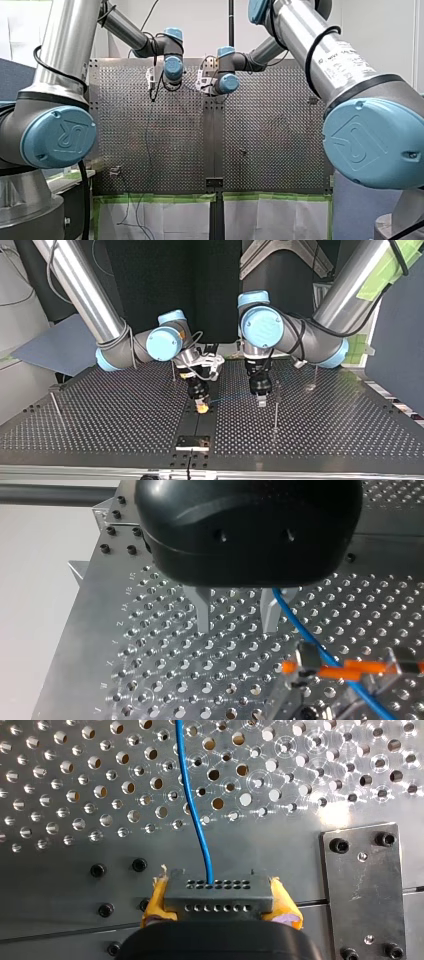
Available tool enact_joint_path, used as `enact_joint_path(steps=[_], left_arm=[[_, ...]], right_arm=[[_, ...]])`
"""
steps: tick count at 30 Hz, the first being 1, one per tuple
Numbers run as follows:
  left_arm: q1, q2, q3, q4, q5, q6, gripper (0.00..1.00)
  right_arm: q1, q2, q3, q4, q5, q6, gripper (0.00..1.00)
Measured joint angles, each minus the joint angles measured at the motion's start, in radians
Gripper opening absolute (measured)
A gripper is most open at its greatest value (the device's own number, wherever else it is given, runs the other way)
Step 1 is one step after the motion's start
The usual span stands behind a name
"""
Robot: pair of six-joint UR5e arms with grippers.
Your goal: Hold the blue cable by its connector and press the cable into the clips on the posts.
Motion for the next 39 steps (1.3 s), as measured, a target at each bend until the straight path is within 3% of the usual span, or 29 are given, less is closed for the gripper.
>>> enact_joint_path(steps=[1, 2, 4, 12, 22, 26, 32, 39], left_arm=[[-0.001, 0.000, 0.000, 0.000, -0.001, 0.008, 0.25], [-0.002, 0.000, 0.000, 0.001, -0.001, 0.012, 0.03], [-0.004, 0.000, 0.000, 0.001, 0.000, 0.019, 0.00], [-0.007, 0.000, 0.000, 0.000, 0.010, 0.024, 0.00], [-0.018, 0.000, 0.000, 0.010, 0.020, 0.024, 0.00], [-0.034, -0.004, 0.000, 0.012, 0.018, 0.021, 0.00], [-0.057, -0.044, 0.000, 0.011, 0.017, 0.020, 0.00], [-0.077, -0.075, 0.000, 0.017, 0.014, 0.015, 0.00]], right_arm=[[0.000, 0.000, 0.000, 0.000, 0.000, 0.000, 0.00], [0.000, 0.000, 0.000, 0.000, 0.000, 0.000, 0.00], [0.000, 0.000, 0.000, 0.000, 0.000, 0.000, 0.00], [-0.001, 0.000, 0.000, 0.004, 0.000, 0.000, 0.00], [-0.016, -0.017, 0.036, 0.056, 0.015, -0.008, 0.00], [-0.028, -0.049, 0.075, 0.045, 0.031, -0.005, 0.00], [-0.047, -0.109, 0.136, -0.006, 0.034, 0.014, 0.00], [-0.054, -0.140, 0.197, -0.032, 0.033, -0.020, 0.00]])
